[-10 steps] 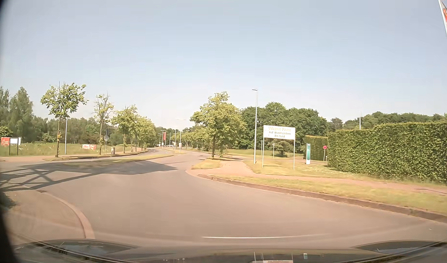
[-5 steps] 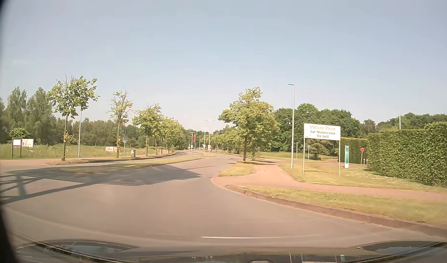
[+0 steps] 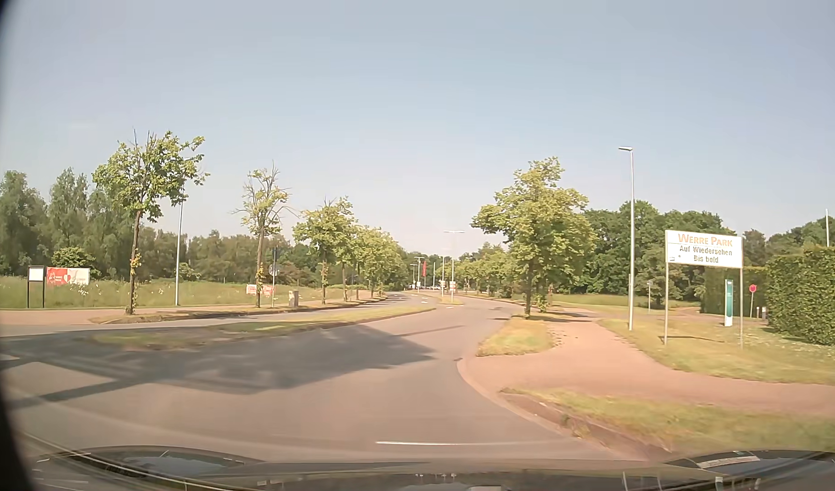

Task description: Follow the waypoints while adhering to traffic rules and regulations

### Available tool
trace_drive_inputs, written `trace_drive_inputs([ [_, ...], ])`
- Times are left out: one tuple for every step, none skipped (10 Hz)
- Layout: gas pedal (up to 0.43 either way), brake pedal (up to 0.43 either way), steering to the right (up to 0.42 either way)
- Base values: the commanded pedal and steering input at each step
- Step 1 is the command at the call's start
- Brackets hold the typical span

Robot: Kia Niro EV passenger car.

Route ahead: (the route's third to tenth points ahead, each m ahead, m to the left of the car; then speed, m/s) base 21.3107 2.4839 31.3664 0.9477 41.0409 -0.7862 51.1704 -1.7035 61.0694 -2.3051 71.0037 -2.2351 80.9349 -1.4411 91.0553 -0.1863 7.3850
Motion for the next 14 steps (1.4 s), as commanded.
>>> trace_drive_inputs([
  [0.248,0.0,-0.154],
  [0.248,0.0,-0.153],
  [0.248,0.0,-0.138],
  [0.248,0.0,-0.107],
  [0.248,0.0,-0.064],
  [0.248,0.0,-0.028],
  [0.248,0.0,0.013],
  [0.248,0.0,0.051],
  [0.26,0.0,0.075],
  [0.287,0.0,0.095],
  [0.311,0.0,0.102],
  [0.311,0.0,0.104],
  [0.319,0.0,0.11],
  [0.319,0.0,0.118],
])
